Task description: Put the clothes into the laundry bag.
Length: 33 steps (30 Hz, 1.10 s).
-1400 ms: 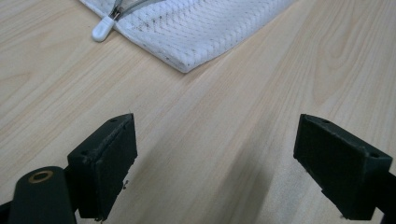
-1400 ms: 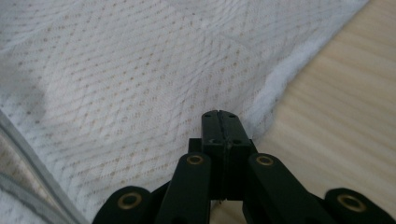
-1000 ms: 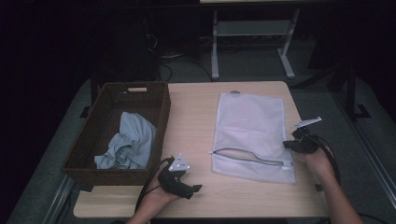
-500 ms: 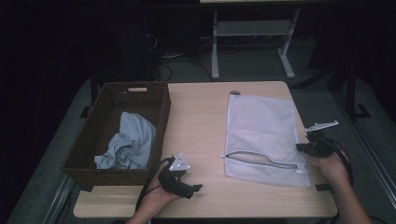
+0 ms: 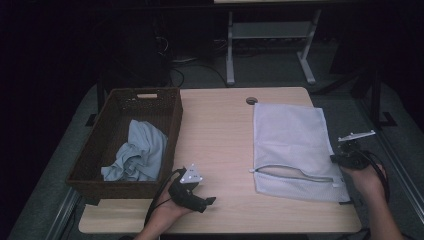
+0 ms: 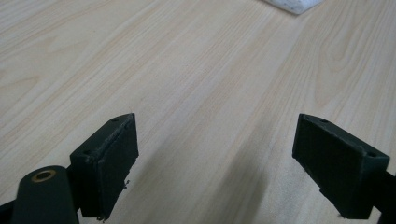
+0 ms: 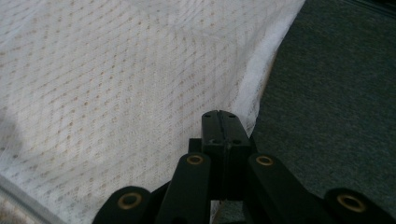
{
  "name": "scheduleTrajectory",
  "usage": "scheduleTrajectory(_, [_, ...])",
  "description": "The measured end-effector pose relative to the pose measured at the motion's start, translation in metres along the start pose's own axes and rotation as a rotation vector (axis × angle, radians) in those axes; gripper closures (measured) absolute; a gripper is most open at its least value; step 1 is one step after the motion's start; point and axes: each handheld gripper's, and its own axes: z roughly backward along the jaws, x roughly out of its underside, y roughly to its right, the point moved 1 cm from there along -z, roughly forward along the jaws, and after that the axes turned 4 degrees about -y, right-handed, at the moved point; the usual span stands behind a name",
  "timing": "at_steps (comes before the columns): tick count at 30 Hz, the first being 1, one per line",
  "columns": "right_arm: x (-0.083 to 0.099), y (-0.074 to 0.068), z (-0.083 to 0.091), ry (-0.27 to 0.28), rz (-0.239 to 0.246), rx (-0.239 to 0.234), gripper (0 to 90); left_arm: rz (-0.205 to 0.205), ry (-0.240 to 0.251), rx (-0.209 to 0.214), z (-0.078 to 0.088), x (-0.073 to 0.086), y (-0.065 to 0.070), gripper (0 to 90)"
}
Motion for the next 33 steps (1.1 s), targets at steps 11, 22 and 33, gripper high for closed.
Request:
scheduleTrajectory(11, [0.0, 0.0, 0.01, 0.052, -0.017, -0.002, 83.4, -0.014, -0.001, 0.007, 0.0, -0.001, 0.002, 13.4])
scheduleTrajectory(22, [0.01, -0.031, 0.032, 0.185, 0.033, -0.113, 55.1, -0.006, 0.002, 0.009, 0.001, -0.002, 0.002, 11.8])
scheduleTrajectory(33, [0.025, -0.071, 0.046, 0.241, 0.106, -0.178, 35.2, -0.016, -0.003, 0.007, 0.0, -0.002, 0.003, 11.9])
